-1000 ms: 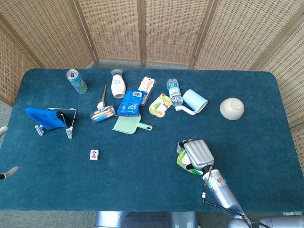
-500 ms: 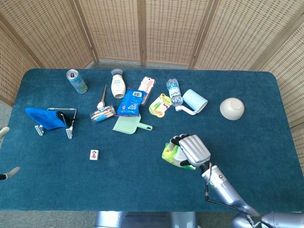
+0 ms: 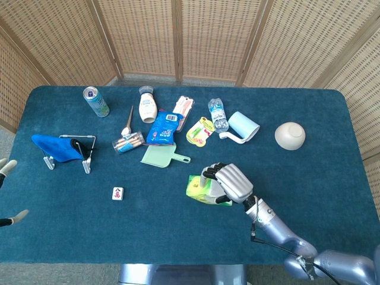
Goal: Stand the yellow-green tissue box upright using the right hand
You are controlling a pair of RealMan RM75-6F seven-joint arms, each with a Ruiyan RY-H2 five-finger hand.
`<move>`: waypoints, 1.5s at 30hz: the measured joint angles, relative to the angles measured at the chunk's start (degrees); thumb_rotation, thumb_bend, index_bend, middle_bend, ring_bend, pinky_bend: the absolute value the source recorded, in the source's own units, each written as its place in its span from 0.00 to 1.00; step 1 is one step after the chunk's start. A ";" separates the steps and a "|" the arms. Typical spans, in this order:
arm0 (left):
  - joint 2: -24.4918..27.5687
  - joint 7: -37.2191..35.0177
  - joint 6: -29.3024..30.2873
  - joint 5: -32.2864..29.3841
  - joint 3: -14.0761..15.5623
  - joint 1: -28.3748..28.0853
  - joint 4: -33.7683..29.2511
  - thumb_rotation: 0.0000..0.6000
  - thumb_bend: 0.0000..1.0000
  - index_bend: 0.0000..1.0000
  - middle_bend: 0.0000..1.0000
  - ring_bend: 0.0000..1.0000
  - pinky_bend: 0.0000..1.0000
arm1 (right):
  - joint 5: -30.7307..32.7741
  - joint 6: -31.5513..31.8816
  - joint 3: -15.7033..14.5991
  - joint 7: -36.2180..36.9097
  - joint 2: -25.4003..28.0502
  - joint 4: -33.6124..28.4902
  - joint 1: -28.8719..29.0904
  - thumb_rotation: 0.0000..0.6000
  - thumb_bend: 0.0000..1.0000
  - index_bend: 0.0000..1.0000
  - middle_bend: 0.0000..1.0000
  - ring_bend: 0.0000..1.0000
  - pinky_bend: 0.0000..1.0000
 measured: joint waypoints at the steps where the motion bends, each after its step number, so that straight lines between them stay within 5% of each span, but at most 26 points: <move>1: 0.00 0.00 -0.03 0.03 0.01 -0.02 -0.02 1.00 0.04 0.00 0.00 0.00 0.00 | -0.51 0.20 -0.11 0.44 -0.48 1.05 0.05 1.00 0.53 0.52 0.52 0.48 0.47; 14: -0.17 0.74 -0.30 0.08 0.10 -0.18 -0.43 1.00 0.04 0.00 0.00 0.00 0.00 | -7.31 6.20 -3.75 9.32 -3.43 12.61 -1.20 1.00 0.57 0.47 0.47 0.38 0.47; 18: -0.19 0.92 -0.14 0.17 0.16 -0.10 -0.68 1.00 0.04 0.00 0.00 0.00 0.00 | -8.95 7.90 -5.14 11.11 -3.05 15.13 -1.98 1.00 0.59 0.33 0.41 0.33 0.43; 23: -0.21 0.83 -0.08 0.16 0.13 -0.10 -0.87 1.00 0.04 0.00 0.00 0.00 0.00 | -12.00 11.32 -6.89 13.03 -2.07 17.71 -2.82 1.00 0.60 0.14 0.22 0.18 0.33; 34: -0.26 1.38 0.00 0.59 0.38 -0.05 -1.20 1.00 0.04 0.00 0.00 0.00 0.00 | -16.74 16.38 -11.61 16.26 1.77 20.93 -5.35 1.00 0.59 0.12 0.18 0.15 0.30; 40: -0.23 1.36 0.03 0.88 0.53 0.00 -1.35 1.00 0.04 0.00 0.00 0.00 0.00 | -17.28 17.99 -12.76 18.19 2.04 23.55 -6.63 0.82 0.38 0.07 0.07 0.02 0.19; 45: -0.27 1.48 0.10 0.88 0.52 0.00 -1.42 1.00 0.04 0.00 0.00 0.00 0.00 | -18.03 19.31 -13.88 19.88 1.68 26.82 -7.62 0.80 0.23 0.01 0.00 0.00 0.14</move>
